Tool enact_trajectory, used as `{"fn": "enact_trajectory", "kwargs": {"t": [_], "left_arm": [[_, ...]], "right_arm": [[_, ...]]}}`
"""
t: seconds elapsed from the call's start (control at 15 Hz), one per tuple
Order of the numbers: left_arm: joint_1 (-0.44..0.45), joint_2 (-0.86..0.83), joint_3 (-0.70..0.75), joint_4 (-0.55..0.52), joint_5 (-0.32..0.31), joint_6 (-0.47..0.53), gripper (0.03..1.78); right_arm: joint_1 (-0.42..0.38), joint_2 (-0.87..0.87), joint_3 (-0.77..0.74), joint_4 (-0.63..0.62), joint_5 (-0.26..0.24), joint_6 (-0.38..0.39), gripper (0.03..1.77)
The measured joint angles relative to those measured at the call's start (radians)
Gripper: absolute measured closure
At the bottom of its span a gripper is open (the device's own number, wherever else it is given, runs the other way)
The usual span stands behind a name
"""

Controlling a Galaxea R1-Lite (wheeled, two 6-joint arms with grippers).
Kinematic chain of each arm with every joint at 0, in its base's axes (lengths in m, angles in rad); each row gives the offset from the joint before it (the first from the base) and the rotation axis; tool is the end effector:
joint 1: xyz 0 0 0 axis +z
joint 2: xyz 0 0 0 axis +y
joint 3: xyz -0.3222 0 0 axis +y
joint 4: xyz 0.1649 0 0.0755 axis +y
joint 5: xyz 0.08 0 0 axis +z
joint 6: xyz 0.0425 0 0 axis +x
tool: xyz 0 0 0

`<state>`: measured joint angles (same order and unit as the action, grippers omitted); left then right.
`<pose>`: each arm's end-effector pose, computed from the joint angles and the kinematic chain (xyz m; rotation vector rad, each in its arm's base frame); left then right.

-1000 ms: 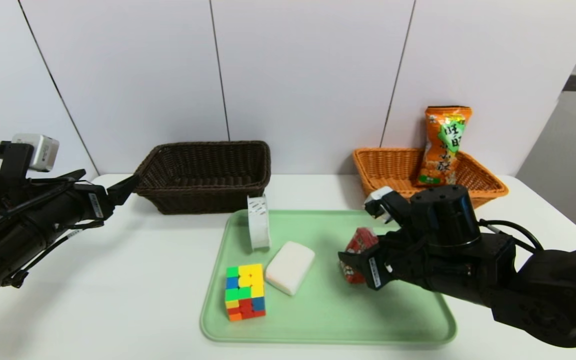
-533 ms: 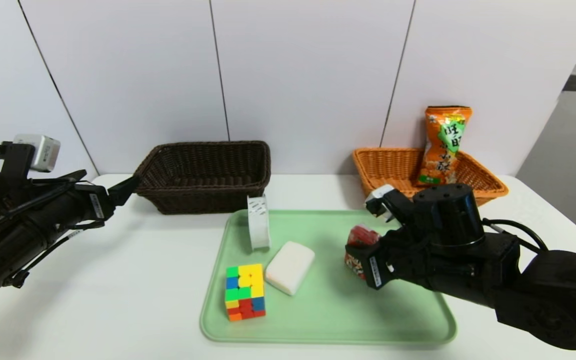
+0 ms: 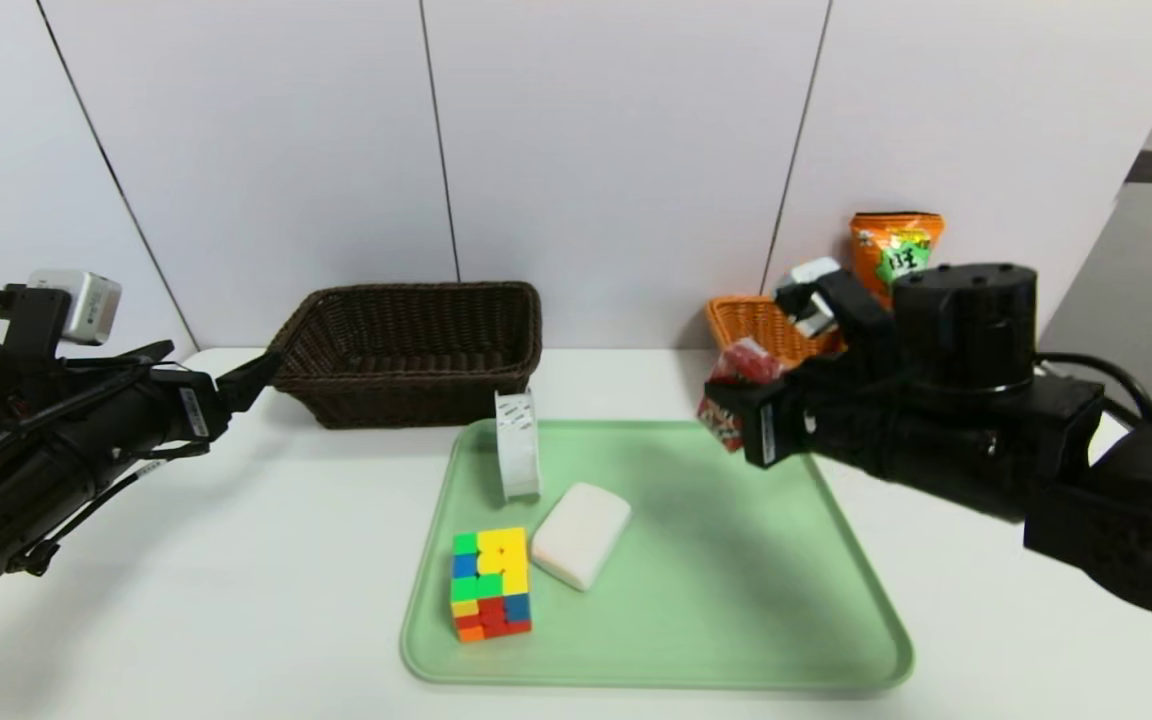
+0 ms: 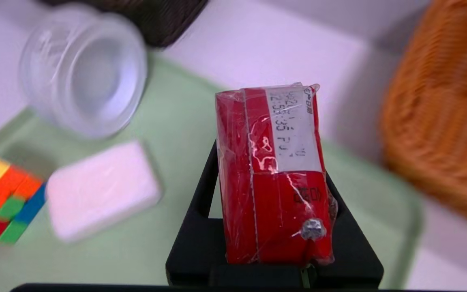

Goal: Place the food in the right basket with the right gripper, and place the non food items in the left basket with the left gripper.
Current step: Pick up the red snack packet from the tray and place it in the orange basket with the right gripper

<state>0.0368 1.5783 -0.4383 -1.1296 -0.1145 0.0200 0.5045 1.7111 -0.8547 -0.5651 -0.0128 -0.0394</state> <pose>0.2621 0.0048 0.2026 0.0192 0.0096 -0.0778 0.2869 0.1578 0.2087 -0.1136 0.2749 0.4939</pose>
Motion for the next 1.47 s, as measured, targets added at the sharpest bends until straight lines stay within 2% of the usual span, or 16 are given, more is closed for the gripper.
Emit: {"fn": "enact_trajectory", "kwargs": {"t": [0.27, 0.47, 0.6, 1.07, 1.47], "left_arm": [[0.001, 0.0, -0.002, -0.001, 0.001, 0.0, 0.12], [0.001, 0.0, -0.003, -0.001, 0.001, 0.0, 0.12], [0.001, 0.003, -0.003, 0.0, 0.001, 0.0, 0.12], [0.001, 0.01, -0.002, 0.0, 0.001, 0.0, 0.12], [0.001, 0.019, -0.002, 0.0, 0.001, -0.003, 0.12]], "right_arm": [[-0.205, 0.037, -0.217, 0.036, 0.013, -0.08, 1.4], [-0.334, 0.096, -0.361, 0.103, 0.022, -0.093, 1.4], [-0.382, 0.141, -0.399, 0.13, 0.022, -0.097, 1.4], [-0.383, 0.284, -0.411, 0.121, 0.014, -0.092, 1.4], [-0.379, 0.343, -0.405, 0.12, 0.01, -0.089, 1.4]]}}
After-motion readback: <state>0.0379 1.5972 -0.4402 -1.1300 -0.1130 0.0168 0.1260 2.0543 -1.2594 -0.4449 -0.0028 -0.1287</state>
